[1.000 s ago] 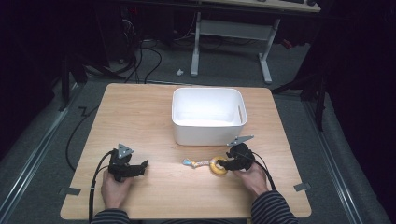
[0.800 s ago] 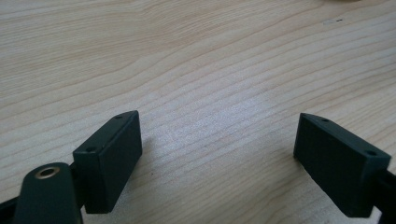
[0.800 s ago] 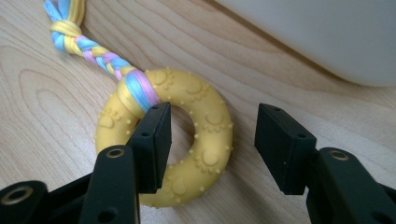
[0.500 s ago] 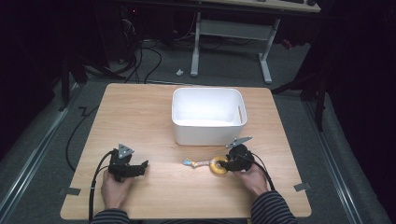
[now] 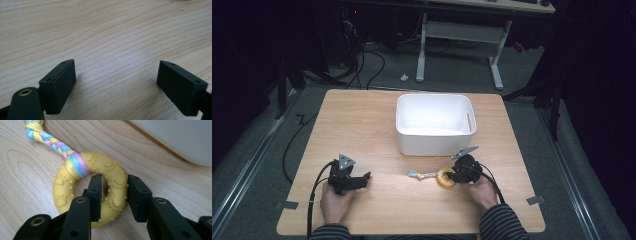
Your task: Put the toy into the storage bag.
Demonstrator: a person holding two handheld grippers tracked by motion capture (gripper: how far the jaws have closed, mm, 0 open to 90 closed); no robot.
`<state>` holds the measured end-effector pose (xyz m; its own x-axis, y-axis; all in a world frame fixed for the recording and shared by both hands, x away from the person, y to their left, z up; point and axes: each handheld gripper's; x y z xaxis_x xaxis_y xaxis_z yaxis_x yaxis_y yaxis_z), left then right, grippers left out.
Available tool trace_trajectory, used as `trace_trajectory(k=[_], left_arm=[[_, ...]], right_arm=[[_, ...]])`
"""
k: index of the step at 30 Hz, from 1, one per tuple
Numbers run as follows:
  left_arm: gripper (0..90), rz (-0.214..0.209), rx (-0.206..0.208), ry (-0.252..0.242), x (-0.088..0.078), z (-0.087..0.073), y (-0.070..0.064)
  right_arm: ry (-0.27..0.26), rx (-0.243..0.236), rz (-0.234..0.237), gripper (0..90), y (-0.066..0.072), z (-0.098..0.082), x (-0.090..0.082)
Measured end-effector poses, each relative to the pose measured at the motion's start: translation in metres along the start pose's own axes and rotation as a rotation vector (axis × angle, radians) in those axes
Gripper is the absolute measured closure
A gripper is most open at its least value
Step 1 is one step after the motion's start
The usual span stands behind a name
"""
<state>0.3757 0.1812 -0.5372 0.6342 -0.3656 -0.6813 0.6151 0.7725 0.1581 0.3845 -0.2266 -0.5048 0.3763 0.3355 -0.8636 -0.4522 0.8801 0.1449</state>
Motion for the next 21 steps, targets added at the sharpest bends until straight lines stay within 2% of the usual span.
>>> trace_trajectory(k=[7, 9, 21], left_arm=[[16.6, 0.001, 0.001, 0.001, 0.0, 0.0, 0.0], [16.6, 0.001, 0.001, 0.001, 0.0, 0.0, 0.0], [16.6, 0.002, 0.001, 0.001, 0.0, 0.0, 0.0]], right_arm=[[0.0, -0.007, 0.012, 66.9, 0.0, -0.001, -0.002], [0.002, 0.004, 0.012, 66.9, 0.001, -0.001, -0.003], [-0.026, 0.01, 0.027, 67.2, -0.002, -0.002, -0.017]])
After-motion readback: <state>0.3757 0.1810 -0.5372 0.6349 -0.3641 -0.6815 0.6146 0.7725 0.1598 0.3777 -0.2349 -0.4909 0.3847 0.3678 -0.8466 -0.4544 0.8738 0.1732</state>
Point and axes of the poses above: each handheld gripper's, and its own axes: x roughly forward along the jaws, z roughly out of its top, y roughly to its left, and after that the axes turned 14 degrees about x, right-handed
